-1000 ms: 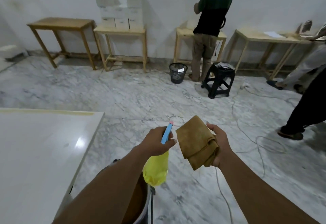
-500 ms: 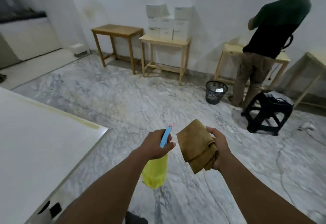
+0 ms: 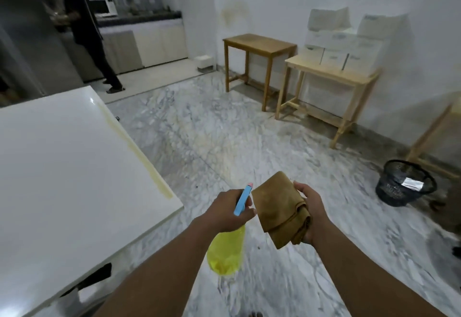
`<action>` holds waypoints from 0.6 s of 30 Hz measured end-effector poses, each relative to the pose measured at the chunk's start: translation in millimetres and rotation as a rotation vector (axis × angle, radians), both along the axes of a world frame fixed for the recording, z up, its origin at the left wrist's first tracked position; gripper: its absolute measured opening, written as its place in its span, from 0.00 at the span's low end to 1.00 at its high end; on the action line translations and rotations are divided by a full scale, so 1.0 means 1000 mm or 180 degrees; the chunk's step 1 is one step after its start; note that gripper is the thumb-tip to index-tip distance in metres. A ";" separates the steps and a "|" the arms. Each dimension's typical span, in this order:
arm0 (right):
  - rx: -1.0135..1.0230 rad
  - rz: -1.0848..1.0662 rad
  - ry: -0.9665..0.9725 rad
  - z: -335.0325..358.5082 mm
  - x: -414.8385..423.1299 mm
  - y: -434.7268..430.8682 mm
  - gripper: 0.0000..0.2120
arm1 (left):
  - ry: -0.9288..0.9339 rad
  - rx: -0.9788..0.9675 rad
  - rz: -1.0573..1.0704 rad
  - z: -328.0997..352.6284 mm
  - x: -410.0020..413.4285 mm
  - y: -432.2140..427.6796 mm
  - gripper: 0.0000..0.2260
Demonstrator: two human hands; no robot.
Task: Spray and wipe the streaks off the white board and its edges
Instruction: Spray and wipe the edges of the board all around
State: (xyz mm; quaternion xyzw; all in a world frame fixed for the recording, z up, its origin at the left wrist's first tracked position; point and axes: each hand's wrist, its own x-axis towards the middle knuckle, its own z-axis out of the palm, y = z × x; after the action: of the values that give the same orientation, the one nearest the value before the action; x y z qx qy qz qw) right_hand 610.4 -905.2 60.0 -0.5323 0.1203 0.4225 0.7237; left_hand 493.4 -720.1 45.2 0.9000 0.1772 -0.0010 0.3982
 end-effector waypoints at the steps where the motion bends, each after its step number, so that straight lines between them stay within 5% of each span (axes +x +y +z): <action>1: -0.0032 -0.0033 0.0021 -0.001 0.001 0.001 0.24 | 0.0004 -0.0030 0.0012 0.001 0.002 0.002 0.12; 18: 0.0051 0.1688 -0.0057 0.002 0.231 0.349 0.22 | -0.0047 0.0101 0.1701 0.006 0.141 0.276 0.10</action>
State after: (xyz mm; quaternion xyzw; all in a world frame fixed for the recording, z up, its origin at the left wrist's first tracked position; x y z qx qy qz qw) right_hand 841.1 -556.5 61.6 -0.5432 -0.0331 0.5937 0.5928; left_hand 634.5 -444.2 51.5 0.8274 0.4057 0.1134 0.3715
